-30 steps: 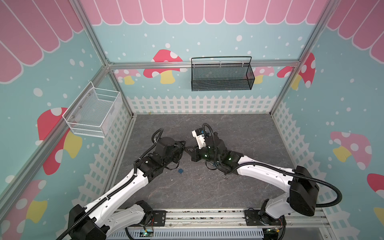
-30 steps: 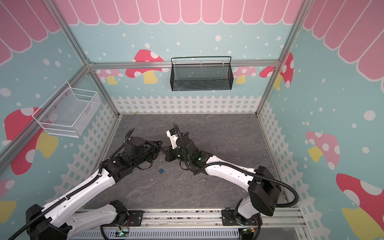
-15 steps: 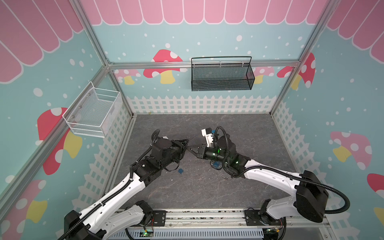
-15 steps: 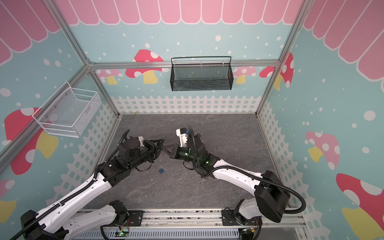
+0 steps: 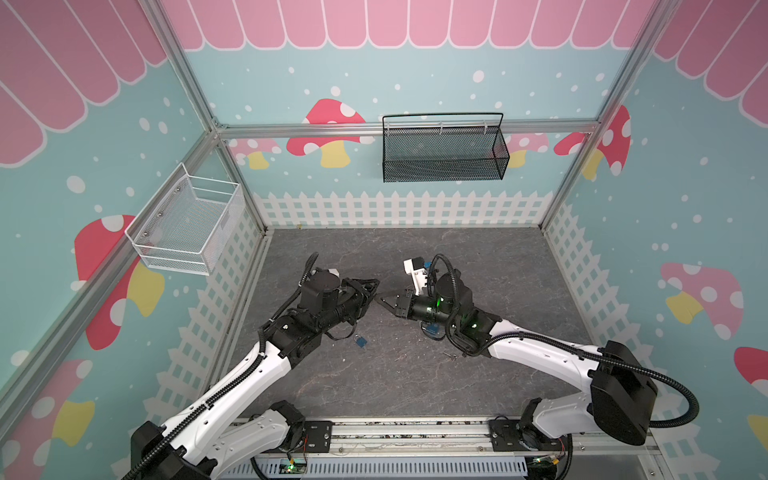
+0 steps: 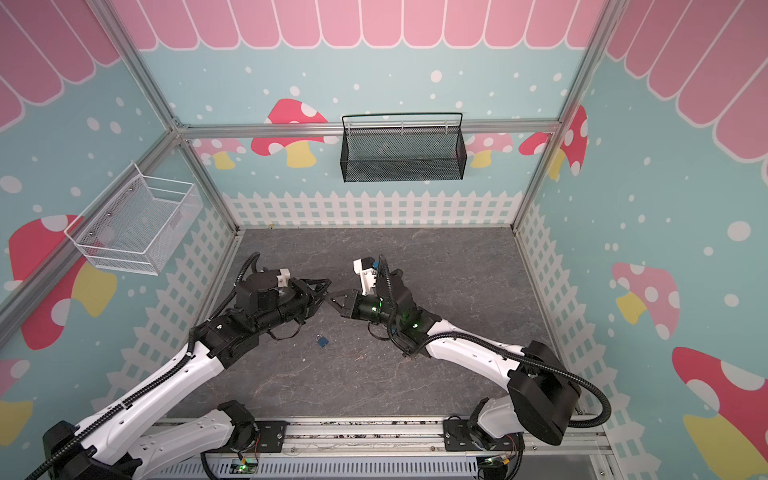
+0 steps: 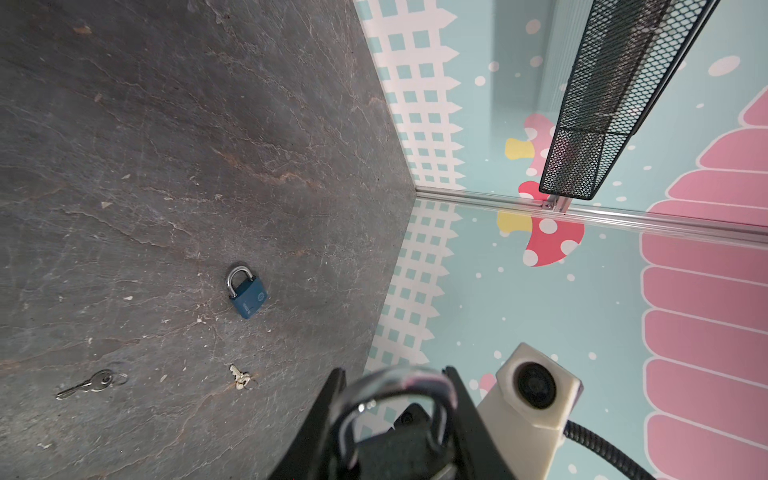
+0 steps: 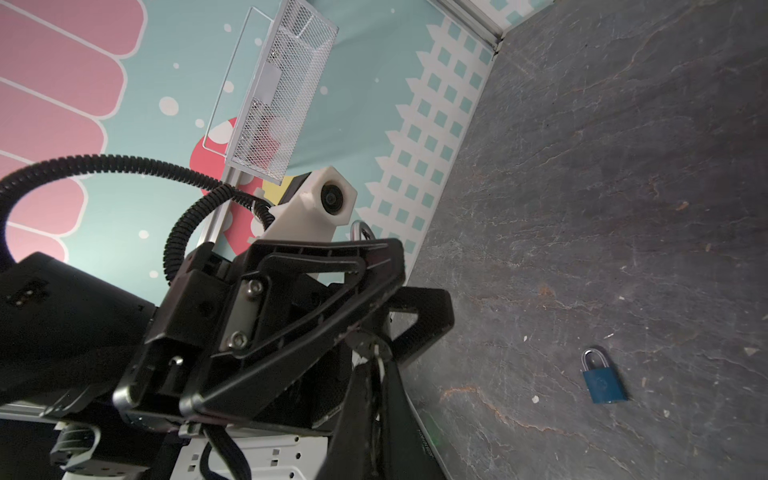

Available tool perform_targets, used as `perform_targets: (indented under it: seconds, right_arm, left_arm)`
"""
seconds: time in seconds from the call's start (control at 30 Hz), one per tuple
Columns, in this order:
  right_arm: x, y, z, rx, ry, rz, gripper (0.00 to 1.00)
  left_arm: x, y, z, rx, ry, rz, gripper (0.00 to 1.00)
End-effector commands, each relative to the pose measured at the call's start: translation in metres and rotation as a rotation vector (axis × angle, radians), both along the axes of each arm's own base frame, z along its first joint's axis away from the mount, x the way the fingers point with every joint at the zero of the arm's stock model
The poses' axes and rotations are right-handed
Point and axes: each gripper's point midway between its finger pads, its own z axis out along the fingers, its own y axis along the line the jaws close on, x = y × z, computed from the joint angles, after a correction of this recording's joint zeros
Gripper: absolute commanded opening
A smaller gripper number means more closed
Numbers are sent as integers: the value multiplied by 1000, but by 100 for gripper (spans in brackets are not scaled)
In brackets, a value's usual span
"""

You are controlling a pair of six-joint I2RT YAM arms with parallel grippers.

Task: Unlock with the key

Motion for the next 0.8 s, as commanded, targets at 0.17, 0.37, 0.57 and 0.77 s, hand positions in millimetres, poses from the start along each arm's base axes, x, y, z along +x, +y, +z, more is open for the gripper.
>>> perform_targets:
  seconds: [0.17, 0.37, 0.57, 0.77]
  right_arm:
    - [6, -36, -40, -215, -99, -96, 41]
    - [12, -61, -29, -424, -247, -113, 60]
    - [21, -74, -19, -576, -319, -70, 67]
    - [20, -71, 4, -636, -390, -7, 71]
  left_arm:
    - [22, 51, 21, 203, -153, 106, 0]
    - [21, 56, 13, 471, -312, -10, 0]
    - [12, 30, 11, 674, -580, -223, 0]
    - [-12, -18, 11, 856, -941, -404, 0]
